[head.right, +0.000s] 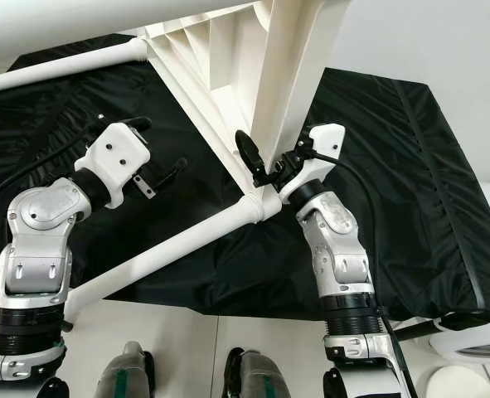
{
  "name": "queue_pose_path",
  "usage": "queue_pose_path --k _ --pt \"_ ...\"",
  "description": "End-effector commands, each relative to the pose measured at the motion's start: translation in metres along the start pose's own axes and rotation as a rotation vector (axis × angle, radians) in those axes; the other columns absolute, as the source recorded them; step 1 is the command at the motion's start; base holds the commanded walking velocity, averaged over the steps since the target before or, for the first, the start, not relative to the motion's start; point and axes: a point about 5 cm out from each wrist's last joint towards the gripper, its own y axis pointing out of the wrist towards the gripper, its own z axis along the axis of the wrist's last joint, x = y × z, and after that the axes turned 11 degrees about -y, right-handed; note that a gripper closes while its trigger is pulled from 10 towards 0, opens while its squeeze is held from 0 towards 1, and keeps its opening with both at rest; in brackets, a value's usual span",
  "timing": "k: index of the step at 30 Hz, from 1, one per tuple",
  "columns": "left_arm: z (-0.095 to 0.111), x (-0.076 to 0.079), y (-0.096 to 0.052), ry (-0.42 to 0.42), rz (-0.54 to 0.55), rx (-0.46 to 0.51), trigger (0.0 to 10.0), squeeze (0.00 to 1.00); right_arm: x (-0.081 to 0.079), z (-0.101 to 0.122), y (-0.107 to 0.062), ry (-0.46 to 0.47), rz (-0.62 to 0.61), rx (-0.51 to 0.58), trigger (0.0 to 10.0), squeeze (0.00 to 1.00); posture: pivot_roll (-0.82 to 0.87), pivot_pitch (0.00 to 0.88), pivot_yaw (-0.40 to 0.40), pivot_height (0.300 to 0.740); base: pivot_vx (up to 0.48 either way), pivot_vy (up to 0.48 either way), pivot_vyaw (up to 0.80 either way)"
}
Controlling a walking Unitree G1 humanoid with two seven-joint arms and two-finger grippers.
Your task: Building children table
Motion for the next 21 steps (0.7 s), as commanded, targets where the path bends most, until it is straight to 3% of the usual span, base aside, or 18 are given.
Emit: queue_pose_path --k 1,8,9,10,11,12,13,18,21 --pt "0.003 -0.011 -0.003 0.001 0.275 0.045 10.0 0.0 -0.001 -0.003 0.004 -0.003 -0.007 -0.025 10.0 0.0 0.11 0.112 -0.134 0.74 0.0 0.0 0.0" --pt "0.005 -0.011 -0.004 0.002 0.288 0.044 10.0 0.0 0.001 0.002 0.02 -0.035 -0.024 -0.014 10.0 0.0 0.11 0.114 -0.148 0.74 0.0 0.0 0.0" --pt "0.005 -0.011 -0.005 0.005 0.291 0.042 10.0 0.0 0.002 0.004 0.021 -0.036 -0.022 -0.009 9.2 0.0 0.11 0.113 -0.152 0.74 0.0 0.0 0.0" --pt "0.005 -0.011 -0.005 0.005 0.291 0.042 10.0 0.0 0.002 0.004 0.021 -0.036 -0.022 -0.009 9.2 0.0 0.11 0.113 -0.152 0.74 0.0 0.0 0.0" --pt "0.005 -0.011 -0.005 0.003 0.293 0.043 10.0 0.0 0.002 0.006 0.022 -0.04 -0.01 -0.004 5.5 0.0 0.11 0.114 -0.154 0.74 0.0 0.0 0.0" --pt "0.006 -0.01 -0.005 0.003 0.296 0.043 10.0 0.0 0.003 0.009 0.023 -0.049 0.001 0.001 0.6 0.0 0.11 0.111 -0.16 0.74 0.0 0.0 0.0" --pt "0.006 -0.01 -0.005 0.002 0.297 0.044 10.0 0.0 0.003 0.011 0.024 -0.056 0.016 0.005 0.0 0.0 0.11 0.111 -0.16 0.74 0.0 0.0 0.0" --pt "0.008 -0.009 -0.004 0.001 0.3 0.046 10.0 0.0 0.005 0.013 0.023 -0.072 0.031 0.006 0.0 0.0 0.1 0.108 -0.164 0.74 0.0 0.0 0.0" --pt "0.011 -0.009 -0.004 0.004 0.298 0.056 10.0 0.0 0.01 0.014 0.014 -0.084 0.038 -0.012 0.0 0.0 0.1 0.104 -0.161 0.74 0.0 0.0 0.0"
